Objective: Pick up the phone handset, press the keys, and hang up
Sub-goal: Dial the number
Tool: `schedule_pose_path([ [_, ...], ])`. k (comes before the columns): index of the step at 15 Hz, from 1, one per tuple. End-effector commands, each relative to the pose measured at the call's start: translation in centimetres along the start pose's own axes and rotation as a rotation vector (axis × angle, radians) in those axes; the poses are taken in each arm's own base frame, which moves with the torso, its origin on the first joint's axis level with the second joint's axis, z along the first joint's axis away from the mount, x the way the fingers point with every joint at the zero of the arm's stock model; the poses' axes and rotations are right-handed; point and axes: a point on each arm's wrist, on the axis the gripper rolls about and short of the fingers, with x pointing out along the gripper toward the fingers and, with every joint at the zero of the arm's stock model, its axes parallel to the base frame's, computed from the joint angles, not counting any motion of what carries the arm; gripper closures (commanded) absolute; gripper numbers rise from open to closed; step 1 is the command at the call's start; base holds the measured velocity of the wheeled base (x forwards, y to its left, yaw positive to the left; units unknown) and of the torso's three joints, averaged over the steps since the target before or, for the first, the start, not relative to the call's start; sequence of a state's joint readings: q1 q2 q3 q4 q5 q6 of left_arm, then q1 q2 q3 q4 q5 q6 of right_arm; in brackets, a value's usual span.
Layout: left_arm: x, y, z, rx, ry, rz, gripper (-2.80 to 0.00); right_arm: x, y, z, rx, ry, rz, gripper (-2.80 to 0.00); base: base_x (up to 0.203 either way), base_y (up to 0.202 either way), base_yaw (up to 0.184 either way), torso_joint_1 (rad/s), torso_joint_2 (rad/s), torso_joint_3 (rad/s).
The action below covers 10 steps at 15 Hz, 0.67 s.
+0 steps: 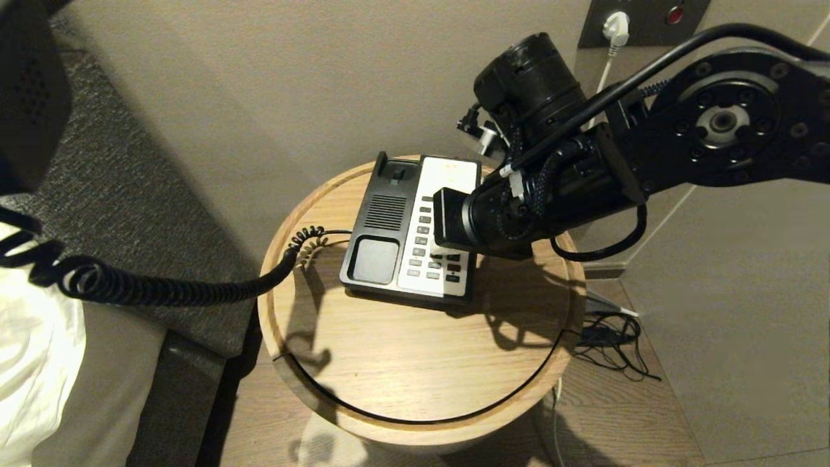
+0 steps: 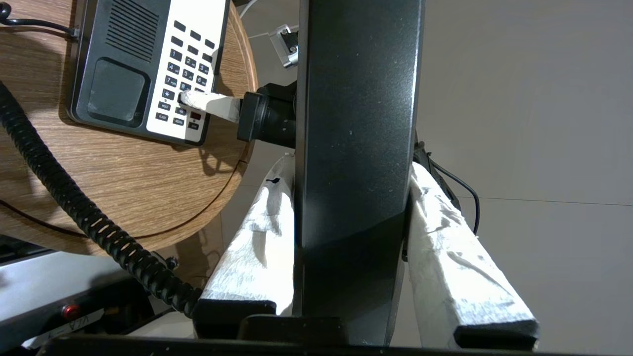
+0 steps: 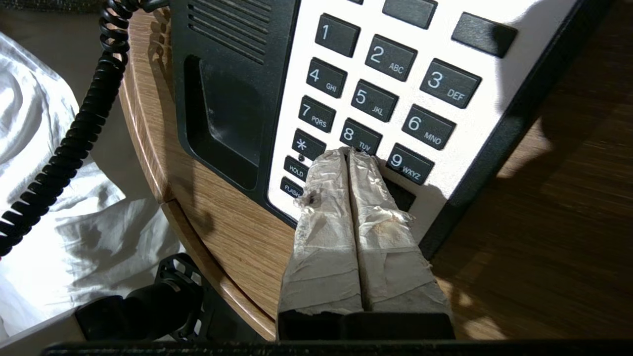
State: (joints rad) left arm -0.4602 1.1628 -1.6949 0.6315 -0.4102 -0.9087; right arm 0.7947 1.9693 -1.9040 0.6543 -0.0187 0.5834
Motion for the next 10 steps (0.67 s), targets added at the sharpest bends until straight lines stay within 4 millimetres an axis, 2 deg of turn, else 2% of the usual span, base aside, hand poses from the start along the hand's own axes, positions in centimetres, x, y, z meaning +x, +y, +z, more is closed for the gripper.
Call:
schedule_pose_path([
  [1, 0.1, 0.0, 0.0, -0.008, 0.005, 0.002, 0.00, 0.5, -0.1, -0.1, 0.002, 0.013, -0.010, 0.00, 0.000, 0.000, 0.000, 0.000, 0.00, 0.000],
  [5, 0.0, 0.0, 0.0, -0.007, 0.004, 0.001, 0.00, -0.9, 0.1, 0.2, 0.004, -0.011, 0.007, 0.00, 0.000, 0.000, 0.000, 0.000, 0.00, 0.000],
  [10, 0.0, 0.1, 0.0, -0.009, 0.003, 0.003, 0.00, -3.8, 0.3, 0.4, 0.007, -0.055, 0.037, 0.00, 0.000, 0.000, 0.000, 0.000, 0.00, 0.000],
])
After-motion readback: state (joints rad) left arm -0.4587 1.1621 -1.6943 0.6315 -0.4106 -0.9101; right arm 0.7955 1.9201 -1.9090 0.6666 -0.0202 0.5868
